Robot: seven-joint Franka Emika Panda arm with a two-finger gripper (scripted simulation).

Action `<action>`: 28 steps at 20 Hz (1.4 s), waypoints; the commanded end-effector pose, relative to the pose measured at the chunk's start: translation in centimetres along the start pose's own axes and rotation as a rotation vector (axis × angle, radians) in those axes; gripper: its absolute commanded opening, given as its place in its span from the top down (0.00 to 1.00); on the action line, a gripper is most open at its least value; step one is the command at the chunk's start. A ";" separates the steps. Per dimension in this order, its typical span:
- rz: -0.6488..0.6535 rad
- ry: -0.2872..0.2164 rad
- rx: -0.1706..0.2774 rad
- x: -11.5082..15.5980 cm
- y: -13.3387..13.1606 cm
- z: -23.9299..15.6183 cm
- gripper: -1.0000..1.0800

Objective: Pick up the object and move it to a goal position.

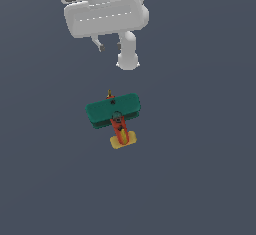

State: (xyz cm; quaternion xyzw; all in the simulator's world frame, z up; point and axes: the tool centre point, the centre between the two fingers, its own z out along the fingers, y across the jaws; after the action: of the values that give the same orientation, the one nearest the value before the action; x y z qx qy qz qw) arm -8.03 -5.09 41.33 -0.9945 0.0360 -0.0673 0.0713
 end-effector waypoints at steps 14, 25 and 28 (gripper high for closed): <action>0.003 0.088 0.135 0.4 1.7 -4.8 0.38; 0.005 0.141 0.244 0.5 3.3 -7.2 0.38; 0.007 0.153 0.275 0.6 3.9 -7.7 0.38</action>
State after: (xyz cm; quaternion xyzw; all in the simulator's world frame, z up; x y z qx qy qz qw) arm -8.73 -9.71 48.18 -0.9694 0.0353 -0.1437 0.1962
